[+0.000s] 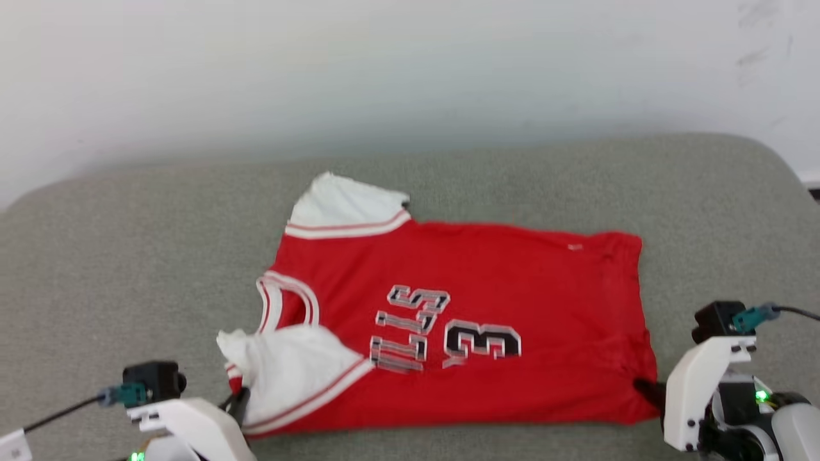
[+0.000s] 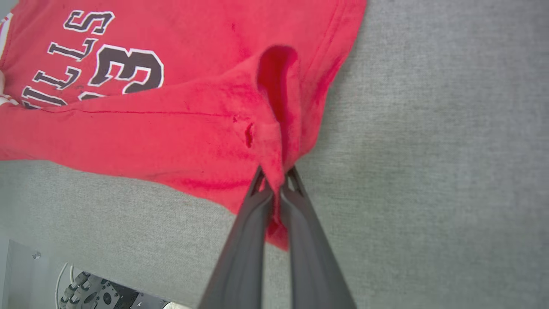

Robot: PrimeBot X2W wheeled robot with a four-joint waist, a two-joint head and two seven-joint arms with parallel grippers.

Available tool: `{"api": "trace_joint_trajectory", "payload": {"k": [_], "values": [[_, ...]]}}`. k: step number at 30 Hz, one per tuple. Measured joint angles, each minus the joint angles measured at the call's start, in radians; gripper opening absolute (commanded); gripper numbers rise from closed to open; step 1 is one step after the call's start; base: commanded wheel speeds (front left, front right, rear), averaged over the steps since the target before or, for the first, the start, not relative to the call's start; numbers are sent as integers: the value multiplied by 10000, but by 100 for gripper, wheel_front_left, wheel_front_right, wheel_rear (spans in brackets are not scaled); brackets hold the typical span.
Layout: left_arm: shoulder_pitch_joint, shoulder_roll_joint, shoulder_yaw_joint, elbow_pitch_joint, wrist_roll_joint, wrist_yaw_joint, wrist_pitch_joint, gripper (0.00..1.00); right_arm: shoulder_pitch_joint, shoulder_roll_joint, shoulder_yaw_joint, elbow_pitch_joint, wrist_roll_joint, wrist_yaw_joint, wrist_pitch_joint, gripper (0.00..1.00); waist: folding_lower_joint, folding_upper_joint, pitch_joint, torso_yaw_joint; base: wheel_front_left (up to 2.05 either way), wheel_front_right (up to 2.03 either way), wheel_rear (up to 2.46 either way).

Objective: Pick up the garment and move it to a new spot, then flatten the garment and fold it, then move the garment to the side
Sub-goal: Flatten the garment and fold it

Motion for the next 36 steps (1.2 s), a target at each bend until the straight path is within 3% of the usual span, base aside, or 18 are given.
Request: {"api": "trace_joint_trajectory", "payload": {"k": [7, 8, 9, 10, 11, 12, 24, 31, 36], "values": [[1033, -102, 50, -134, -368, 314, 61, 0, 825, -105, -82, -483, -25, 0, 219, 0, -1, 0, -525, 218, 0, 0, 0], [1110, -142, 35, -88, -458, 309, 121, 0, 939, -96, -79, -483, -71, 0, 163, 9, 0, 0, -527, 238, 0, 0, 0], [1144, -198, -12, -27, -514, 267, 153, 0, 1041, -61, -67, -477, -92, 0, 71, 50, 0, 0, -517, 250, 0, 0, 0], [1145, -267, -42, 29, -550, 222, 151, 24, 1116, -17, -35, -472, -100, 0, -92, 100, 0, 0, -498, 255, 0, 0, 0], [1124, -349, -58, 125, -591, 167, 146, 83, 1174, 27, -13, -477, -127, 0, -364, 100, 0, 0, -475, 261, 0, 0, 0], [1086, -428, -69, 249, -591, 136, 75, 100, 1216, 63, -4, -489, -163, 0, -667, 100, 0, 0, -450, 262, 0, 0, 0], [-600, -130, 464, 479, 817, 219, -2027, 100, 1003, 523, -290, -1852, -1689, 0, -5375, 100, -1, 0, -269, -416, 0, 0, 0], [-2792, -21, 562, 610, 1350, 119, -2318, 100, 339, 865, -186, -2761, -2146, 2, -6706, 100, 0, 0, 546, -781, 0, 0, 0], [-4963, 10, 362, 1296, 1758, -255, -2117, 100, -266, 1129, -263, -3210, -2372, 0, -7137, 100, 1, 0, 1528, -1027, 0, 0, 0]]}}
